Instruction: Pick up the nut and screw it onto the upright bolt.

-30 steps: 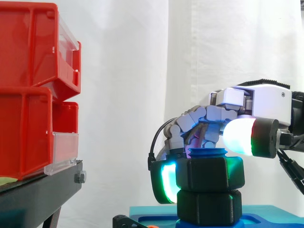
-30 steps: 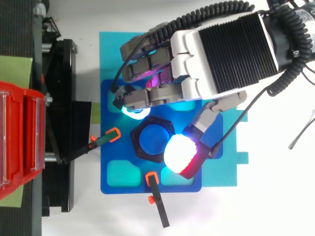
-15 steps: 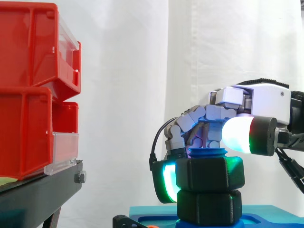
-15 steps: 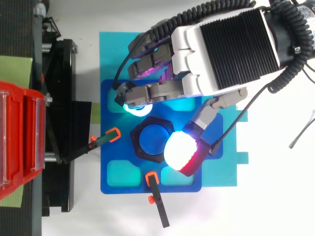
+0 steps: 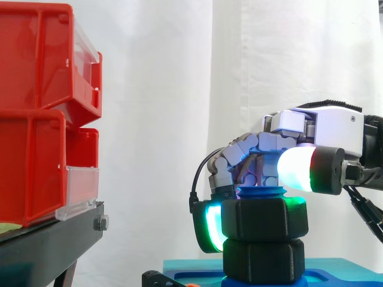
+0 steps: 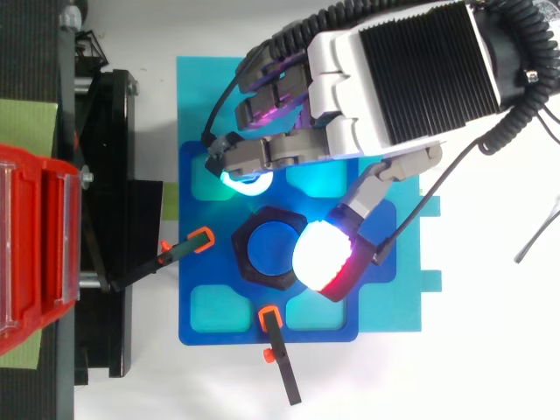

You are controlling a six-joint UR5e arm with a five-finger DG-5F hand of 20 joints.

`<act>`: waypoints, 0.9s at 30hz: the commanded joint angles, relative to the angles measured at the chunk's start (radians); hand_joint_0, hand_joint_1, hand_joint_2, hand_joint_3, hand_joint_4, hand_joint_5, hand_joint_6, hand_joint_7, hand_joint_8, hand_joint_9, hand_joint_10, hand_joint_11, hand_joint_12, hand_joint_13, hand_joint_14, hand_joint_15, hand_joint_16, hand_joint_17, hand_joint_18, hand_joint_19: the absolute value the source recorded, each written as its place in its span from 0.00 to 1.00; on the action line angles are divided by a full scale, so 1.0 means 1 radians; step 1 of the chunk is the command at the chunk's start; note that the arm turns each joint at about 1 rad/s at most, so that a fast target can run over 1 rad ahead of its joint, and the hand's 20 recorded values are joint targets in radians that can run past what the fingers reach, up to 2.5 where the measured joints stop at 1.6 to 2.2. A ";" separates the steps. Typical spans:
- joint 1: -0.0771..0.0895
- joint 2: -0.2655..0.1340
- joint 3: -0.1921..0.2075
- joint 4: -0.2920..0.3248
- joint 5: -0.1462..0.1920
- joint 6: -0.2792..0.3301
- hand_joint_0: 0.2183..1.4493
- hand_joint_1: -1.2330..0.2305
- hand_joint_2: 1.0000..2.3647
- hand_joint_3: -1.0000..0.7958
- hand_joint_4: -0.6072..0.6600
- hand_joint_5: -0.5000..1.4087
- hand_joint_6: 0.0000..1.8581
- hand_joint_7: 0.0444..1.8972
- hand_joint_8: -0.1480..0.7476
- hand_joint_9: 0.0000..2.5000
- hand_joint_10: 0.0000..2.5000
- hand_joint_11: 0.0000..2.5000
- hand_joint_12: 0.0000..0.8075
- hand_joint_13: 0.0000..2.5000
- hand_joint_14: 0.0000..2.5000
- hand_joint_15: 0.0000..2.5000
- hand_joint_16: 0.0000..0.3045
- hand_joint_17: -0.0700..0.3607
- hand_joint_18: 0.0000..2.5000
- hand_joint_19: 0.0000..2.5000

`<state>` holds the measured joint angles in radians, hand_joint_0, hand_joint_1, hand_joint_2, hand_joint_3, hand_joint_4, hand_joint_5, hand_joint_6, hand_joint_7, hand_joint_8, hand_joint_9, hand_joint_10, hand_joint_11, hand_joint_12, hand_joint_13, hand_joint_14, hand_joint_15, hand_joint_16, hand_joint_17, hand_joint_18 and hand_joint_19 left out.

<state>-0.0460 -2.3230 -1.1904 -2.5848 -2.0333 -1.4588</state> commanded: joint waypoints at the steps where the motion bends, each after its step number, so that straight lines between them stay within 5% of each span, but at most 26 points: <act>1: -0.002 0.001 0.000 0.000 0.001 0.000 0.22 0.75 0.00 0.28 0.55 0.30 0.37 0.56 0.38 0.67 0.00 0.03 0.11 0.47 0.00 0.01 0.03 0.21 0.38 0.15; 5: -0.002 0.001 0.000 0.000 0.001 -0.002 0.21 0.76 0.00 0.28 0.54 0.29 0.36 0.57 0.40 0.66 0.00 0.04 0.12 0.45 0.00 0.00 0.04 0.23 0.36 0.15; 7: -0.002 0.001 0.000 0.000 0.001 -0.002 0.20 0.78 0.00 0.28 0.59 0.29 0.29 0.69 0.42 0.62 0.00 0.05 0.18 0.41 0.00 0.00 0.07 0.27 0.31 0.13; 9: -0.002 0.001 0.000 0.000 0.001 0.000 0.20 0.79 0.00 0.28 0.62 0.28 0.27 0.72 0.43 0.60 0.00 0.06 0.20 0.39 0.00 0.00 0.08 0.29 0.29 0.12; 19: -0.002 0.001 0.018 -0.005 -0.004 -0.002 0.18 0.80 0.00 0.28 0.66 0.21 0.27 0.43 0.40 0.44 0.00 0.01 0.27 0.30 0.00 0.00 0.10 0.33 0.23 0.11; 27: 0.011 -0.001 0.015 -0.006 -0.002 -0.006 0.18 0.81 0.00 0.28 0.62 0.18 0.27 0.33 0.39 0.34 0.00 0.00 0.30 0.22 0.00 0.00 0.12 0.35 0.13 0.05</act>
<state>-0.0413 -2.3228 -1.1733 -2.5895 -2.0373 -1.4617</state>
